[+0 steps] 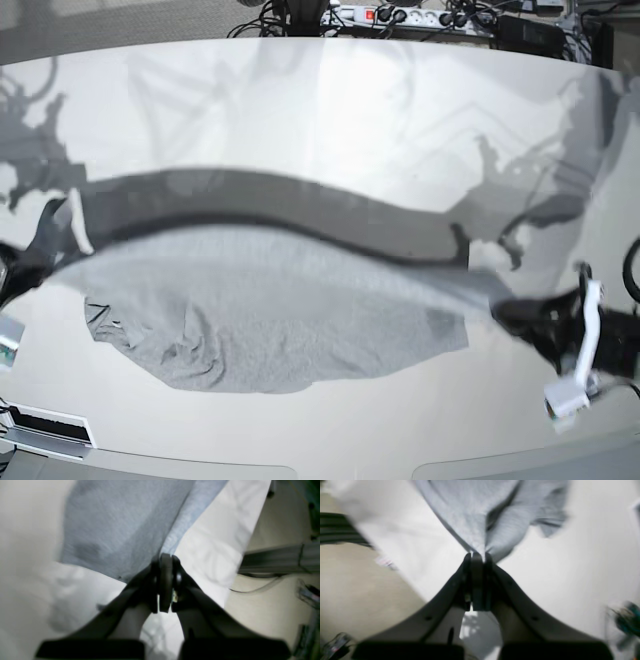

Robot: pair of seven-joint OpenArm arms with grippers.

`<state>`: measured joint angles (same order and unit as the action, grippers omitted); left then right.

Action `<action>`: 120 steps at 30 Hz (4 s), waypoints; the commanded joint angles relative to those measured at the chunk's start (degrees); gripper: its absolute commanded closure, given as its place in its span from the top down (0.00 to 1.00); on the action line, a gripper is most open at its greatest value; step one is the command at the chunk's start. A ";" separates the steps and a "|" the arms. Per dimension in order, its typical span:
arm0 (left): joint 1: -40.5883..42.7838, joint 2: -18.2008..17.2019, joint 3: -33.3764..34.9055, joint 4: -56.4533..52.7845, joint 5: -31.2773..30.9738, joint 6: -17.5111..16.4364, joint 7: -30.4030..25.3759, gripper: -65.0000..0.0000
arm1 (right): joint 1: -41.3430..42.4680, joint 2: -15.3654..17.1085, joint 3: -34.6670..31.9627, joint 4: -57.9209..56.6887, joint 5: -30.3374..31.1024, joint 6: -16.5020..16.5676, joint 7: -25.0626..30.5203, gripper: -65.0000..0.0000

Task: Layout the t-shirt on the table in an organized manner, then fold the t-shirt properly
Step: 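Lift the shirt high with both grippers and swing it flat onto the table, then grasp the shirt's hem corners with both grippers, then pull the hem corners apart with both grippers to smooth the shirt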

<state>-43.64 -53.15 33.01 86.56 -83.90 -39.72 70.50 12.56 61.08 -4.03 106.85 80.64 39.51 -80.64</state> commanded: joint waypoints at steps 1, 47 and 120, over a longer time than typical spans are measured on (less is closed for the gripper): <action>0.81 -0.81 -0.72 0.44 -1.10 -0.28 -0.79 0.00 | -0.33 1.42 0.76 0.42 2.27 0.24 0.64 0.00; 20.90 -1.60 -0.90 0.55 -1.10 0.02 9.50 0.30 | -34.91 1.11 0.66 7.63 4.36 0.49 0.64 0.47; 23.17 16.70 -0.90 -21.33 51.98 15.39 -19.50 0.00 | -25.73 -41.31 14.16 -18.97 -64.78 -14.05 33.22 0.00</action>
<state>-20.01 -35.53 32.18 65.54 -35.92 -25.98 49.17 -13.47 18.87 9.72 86.89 16.43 25.54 -47.35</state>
